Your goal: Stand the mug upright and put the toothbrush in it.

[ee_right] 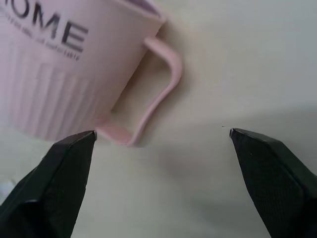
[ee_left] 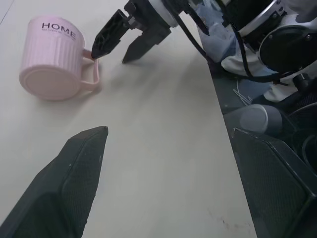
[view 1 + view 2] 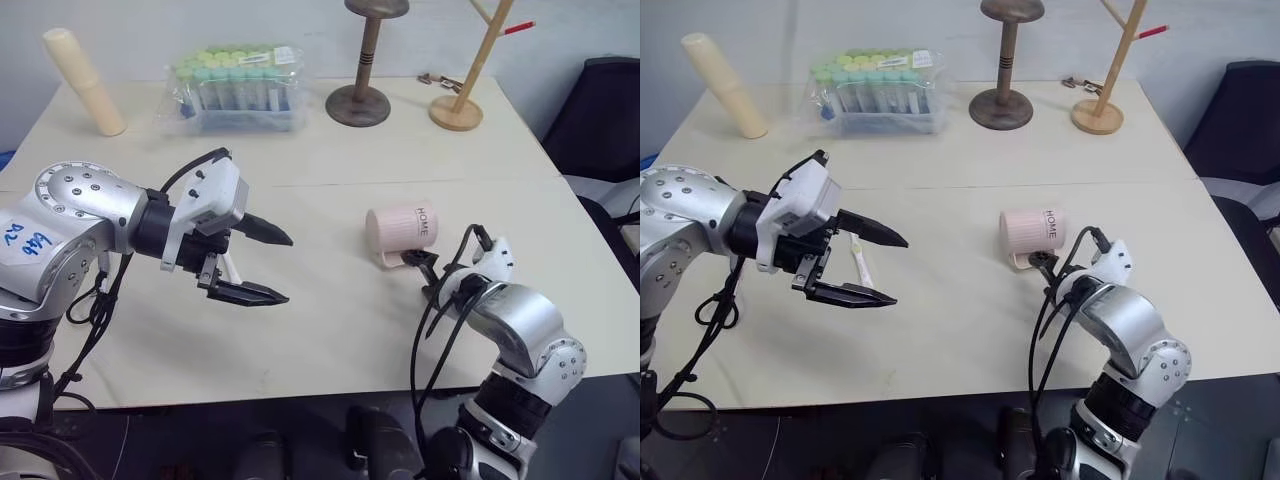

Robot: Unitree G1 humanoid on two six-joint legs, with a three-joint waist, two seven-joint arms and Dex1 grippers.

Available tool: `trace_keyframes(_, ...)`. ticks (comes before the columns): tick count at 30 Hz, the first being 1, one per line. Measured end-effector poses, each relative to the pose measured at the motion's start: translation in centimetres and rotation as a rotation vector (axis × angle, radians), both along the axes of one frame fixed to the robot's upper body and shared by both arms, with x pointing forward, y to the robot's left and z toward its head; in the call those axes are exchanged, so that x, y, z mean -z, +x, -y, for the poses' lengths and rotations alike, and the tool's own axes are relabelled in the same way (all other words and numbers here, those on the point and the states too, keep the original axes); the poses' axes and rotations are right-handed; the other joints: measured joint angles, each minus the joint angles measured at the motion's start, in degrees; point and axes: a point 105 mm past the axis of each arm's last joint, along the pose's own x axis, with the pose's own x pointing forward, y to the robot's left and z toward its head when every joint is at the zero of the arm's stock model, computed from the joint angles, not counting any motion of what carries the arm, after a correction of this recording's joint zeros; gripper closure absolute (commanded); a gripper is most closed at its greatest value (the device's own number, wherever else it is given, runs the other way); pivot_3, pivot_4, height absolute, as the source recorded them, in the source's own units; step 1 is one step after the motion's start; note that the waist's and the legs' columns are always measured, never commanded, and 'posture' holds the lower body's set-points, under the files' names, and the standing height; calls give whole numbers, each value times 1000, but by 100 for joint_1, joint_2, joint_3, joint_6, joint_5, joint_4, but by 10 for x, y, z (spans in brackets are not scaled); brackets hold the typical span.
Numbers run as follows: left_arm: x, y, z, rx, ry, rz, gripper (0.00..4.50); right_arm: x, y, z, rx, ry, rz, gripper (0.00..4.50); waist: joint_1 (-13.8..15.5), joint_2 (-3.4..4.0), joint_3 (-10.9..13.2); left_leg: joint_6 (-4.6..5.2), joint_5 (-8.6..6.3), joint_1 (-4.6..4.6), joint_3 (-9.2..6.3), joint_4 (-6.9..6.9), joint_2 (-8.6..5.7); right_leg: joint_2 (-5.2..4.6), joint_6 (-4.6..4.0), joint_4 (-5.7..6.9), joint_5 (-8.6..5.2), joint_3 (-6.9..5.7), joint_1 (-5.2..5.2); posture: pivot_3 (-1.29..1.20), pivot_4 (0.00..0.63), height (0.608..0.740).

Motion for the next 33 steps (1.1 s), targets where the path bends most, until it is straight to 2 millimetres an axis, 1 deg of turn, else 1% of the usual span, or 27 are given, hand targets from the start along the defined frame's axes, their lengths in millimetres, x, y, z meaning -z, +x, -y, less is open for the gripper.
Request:
trace_keyframes(3,0,0,1,5,-4,-1,223,-6,2,-7,-33,12,-10,0,3,0,0,0,0,0,-7,-2,8,0,0,-2,0,6,0,0,150,740)
trace_keyframes(6,0,0,2,8,-5,-1,223,-1,11,-9,-59,1,-42,0,16,0,0,1,0,0,-12,-1,9,-4,0,-2,0,14,0,0,150,740)
trace_keyframes(7,0,0,2,10,-5,-1,223,2,15,-8,-66,-4,-51,0,30,0,0,3,1,-3,-13,-1,8,-6,0,-3,0,15,0,0,150,740)
trace_keyframes(10,-3,0,4,14,-6,6,223,-1,28,-3,-66,-15,-26,0,55,0,0,6,0,-5,-29,3,10,-8,1,-3,0,20,1,0,150,740)
trace_keyframes(12,-6,0,5,16,-6,17,223,-1,33,-1,-59,-18,-15,0,80,-1,0,6,0,-4,-45,3,11,-9,1,-4,0,30,1,0,150,740)
trace_keyframes(17,-6,0,5,15,-6,17,223,-2,44,2,-40,-13,2,0,135,-3,-2,8,-1,-4,-47,15,22,-10,2,-2,1,50,5,0,150,740)
trace_keyframes(20,-6,0,5,14,-6,16,197,-1,46,2,-27,-16,-7,583,154,-4,-2,10,-2,-6,-49,19,33,-9,2,-1,1,50,7,0,150,740)
trace_keyframes(22,-6,0,5,13,-6,15,197,3,46,4,-15,-27,-19,1237,158,-6,-3,11,-3,-6,-49,21,34,-11,3,-1,2,51,8,0,150,740)
trace_keyframes(23,-6,0,4,13,-6,15,197,5,46,6,-3,-30,-27,1663,159,-7,-4,11,-3,-6,-49,21,35,-10,3,-1,2,50,8,0,150,740)
trace_keyframes(25,-6,1,4,12,-7,15,197,8,48,9,15,-32,-44,2303,159,-8,-5,11,-3,-6,-49,21,36,-10,3,-1,2,49,8,0,150,740)
trace_keyframes(27,-6,1,4,11,-8,15,197,10,50,12,25,-41,-50,2303,159,-8,-5,11,-3,-6,-49,23,36,-9,3,-1,2,50,9,0,150,740)
trace_keyframes(33,-8,2,5,12,-13,17,197,7,62,14,40,-53,-33,2303,160,-10,-6,12,-3,-5,-49,26,37,-10,3,0,2,50,11,0,150,740)
